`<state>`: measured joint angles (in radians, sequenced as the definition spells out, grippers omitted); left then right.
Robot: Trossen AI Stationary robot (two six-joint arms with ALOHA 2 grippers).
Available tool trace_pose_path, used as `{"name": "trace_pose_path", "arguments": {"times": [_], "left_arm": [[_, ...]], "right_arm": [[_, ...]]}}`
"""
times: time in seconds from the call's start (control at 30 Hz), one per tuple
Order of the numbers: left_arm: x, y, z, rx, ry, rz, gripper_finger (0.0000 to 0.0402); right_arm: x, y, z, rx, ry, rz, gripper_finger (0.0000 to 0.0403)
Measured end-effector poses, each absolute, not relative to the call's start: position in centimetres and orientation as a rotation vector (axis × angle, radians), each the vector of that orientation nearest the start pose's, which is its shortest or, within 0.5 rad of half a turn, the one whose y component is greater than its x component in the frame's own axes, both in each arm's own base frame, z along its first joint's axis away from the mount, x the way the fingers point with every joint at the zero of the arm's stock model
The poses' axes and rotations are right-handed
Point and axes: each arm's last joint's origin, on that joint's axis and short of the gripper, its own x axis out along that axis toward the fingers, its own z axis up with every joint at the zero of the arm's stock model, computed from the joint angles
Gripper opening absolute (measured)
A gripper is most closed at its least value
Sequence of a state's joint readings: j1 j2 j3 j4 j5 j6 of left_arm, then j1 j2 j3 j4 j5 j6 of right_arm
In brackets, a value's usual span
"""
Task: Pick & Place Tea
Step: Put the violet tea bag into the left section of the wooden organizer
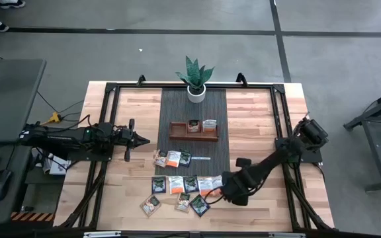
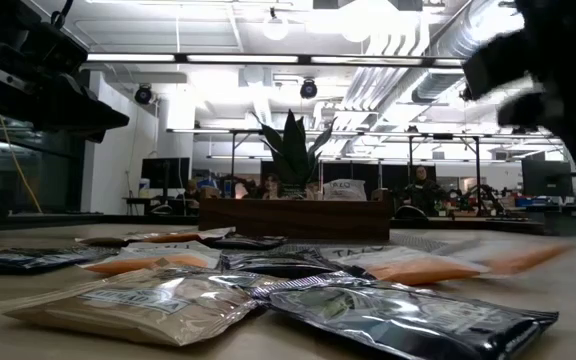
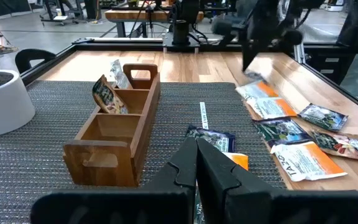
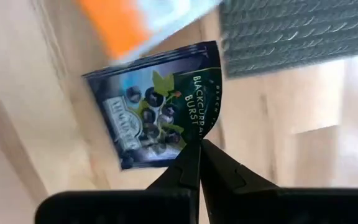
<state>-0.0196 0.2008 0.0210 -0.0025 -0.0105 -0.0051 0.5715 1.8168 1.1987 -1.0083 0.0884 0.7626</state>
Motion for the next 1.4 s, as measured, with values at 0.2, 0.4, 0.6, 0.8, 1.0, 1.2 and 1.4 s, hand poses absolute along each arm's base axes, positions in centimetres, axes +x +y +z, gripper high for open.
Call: {"name": "trace_pose_path", "arguments": {"times": [0.2, 0.4, 0.6, 0.8, 1.0, 1.2, 1.4], "left_arm": [[10.8, -0.2, 15.4, -0.002, 0.182, -0.009, 0.0001], [10.8, -0.2, 15.4, -0.002, 0.182, -0.009, 0.0001], [10.8, -0.2, 15.4, -0.002, 0.182, -0.009, 0.0001], [10.8, -0.2, 15.4, -0.002, 0.182, -0.009, 0.0001], [10.8, -0.2, 15.4, -0.002, 0.182, -0.009, 0.0001], [10.8, -0.2, 15.4, -0.002, 0.182, -0.009, 0.0001], [10.8, -0.2, 15.4, -0.002, 0.182, -0.009, 0.0001]], "right_arm": [[27.1, 17.0, 20.3, -0.032, 1.485, -0.333, 0.0], [27.9, 16.1, 21.4, -0.125, 1.401, -0.405, 0.0], [29.5, 14.1, 21.4, -0.204, 1.292, -0.498, 0.0], [32.4, 11.8, 20.1, -0.341, 1.183, -0.558, 0.0], [35.8, 9.0, 18.2, -0.527, 1.077, -0.63, 0.0], [38.5, 7.1, 16.9, -0.696, 1.005, -0.688, 0.0], [39.9, 5.9, 16.7, -0.776, 0.995, -0.661, 0.0]]}}
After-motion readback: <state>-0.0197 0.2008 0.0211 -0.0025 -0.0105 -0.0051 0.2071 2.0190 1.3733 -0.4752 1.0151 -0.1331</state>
